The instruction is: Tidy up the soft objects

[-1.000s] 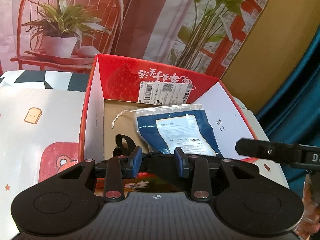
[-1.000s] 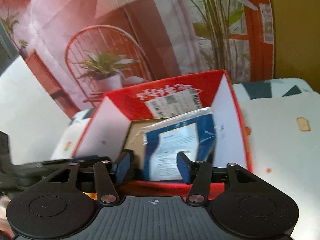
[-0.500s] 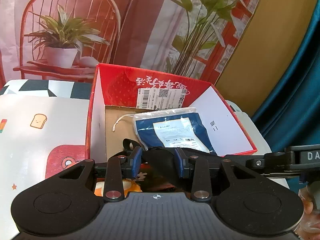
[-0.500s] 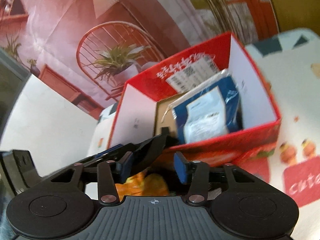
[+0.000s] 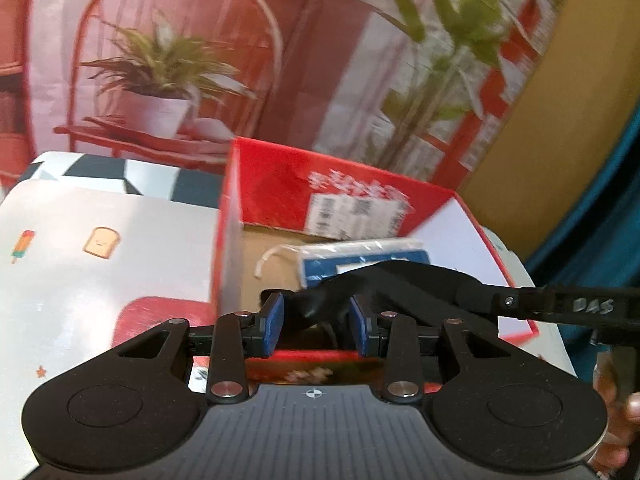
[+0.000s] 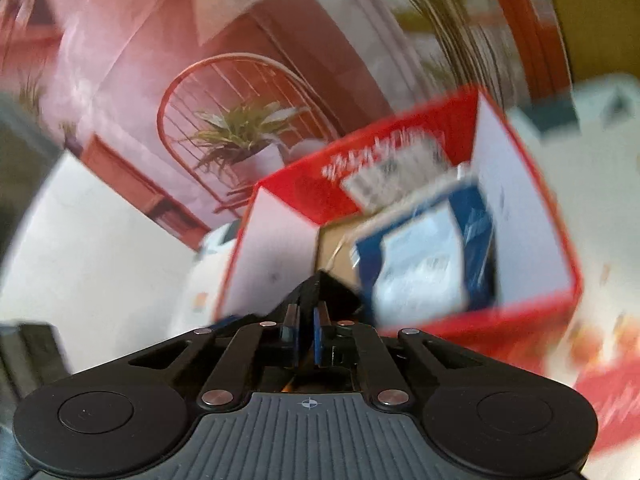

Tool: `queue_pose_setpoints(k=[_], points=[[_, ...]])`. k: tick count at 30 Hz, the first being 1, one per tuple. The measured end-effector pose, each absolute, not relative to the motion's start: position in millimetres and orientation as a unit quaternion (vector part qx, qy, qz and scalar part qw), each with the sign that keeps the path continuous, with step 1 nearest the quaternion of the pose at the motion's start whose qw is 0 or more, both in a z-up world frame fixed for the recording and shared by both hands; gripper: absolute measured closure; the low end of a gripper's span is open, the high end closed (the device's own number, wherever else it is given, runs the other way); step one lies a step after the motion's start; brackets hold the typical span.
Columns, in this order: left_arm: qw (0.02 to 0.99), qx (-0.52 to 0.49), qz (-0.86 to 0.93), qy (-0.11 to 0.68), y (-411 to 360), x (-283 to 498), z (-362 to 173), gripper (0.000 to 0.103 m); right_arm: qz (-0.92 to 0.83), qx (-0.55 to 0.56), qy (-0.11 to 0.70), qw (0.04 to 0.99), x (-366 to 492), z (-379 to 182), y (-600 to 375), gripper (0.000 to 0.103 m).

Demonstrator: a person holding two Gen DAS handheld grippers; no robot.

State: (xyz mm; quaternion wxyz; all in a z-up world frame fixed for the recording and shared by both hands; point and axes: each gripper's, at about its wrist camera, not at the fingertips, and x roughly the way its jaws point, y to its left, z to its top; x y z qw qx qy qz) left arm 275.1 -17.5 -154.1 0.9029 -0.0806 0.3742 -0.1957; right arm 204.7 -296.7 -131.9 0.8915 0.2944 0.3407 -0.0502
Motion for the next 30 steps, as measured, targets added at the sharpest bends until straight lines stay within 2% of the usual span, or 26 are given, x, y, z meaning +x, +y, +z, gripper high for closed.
queue_pose_setpoints(k=[9, 14, 19, 21, 22, 30], points=[[0.911, -0.081, -0.174, 0.366, -12.2, 283.6, -151.7, 0.065, -0.117, 0.073, 0.385, 0.913, 248.7, -159.2, -302.9, 0.098], [0.911, -0.070, -0.170, 0.370, -13.5, 287.1, -157.6, 0.065, -0.124, 0.059, 0.441, 0.887, 257.6, -182.1, -318.0, 0.098], [0.911, -0.059, -0.169, 0.371, -20.0, 289.0, -158.8, 0.065, -0.138, 0.063, 0.442, 0.884, 257.7, -184.5, -318.9, 0.094], [0.913, -0.048, -0.171, 0.367, -23.1, 286.2, -157.0, 0.060, -0.150, 0.060, 0.434, 0.886, 255.2, -182.2, -316.1, 0.091], [0.915, -0.043, -0.172, 0.363, -24.0, 284.0, -155.9, 0.056, -0.154, 0.061, 0.426, 0.889, 251.7, -179.6, -314.4, 0.085], [0.921, -0.025, -0.179, 0.345, -18.9, 258.2, -145.2, 0.054, -0.136, 0.111, 0.341, 0.924, 206.1, -151.4, -307.9, 0.076]])
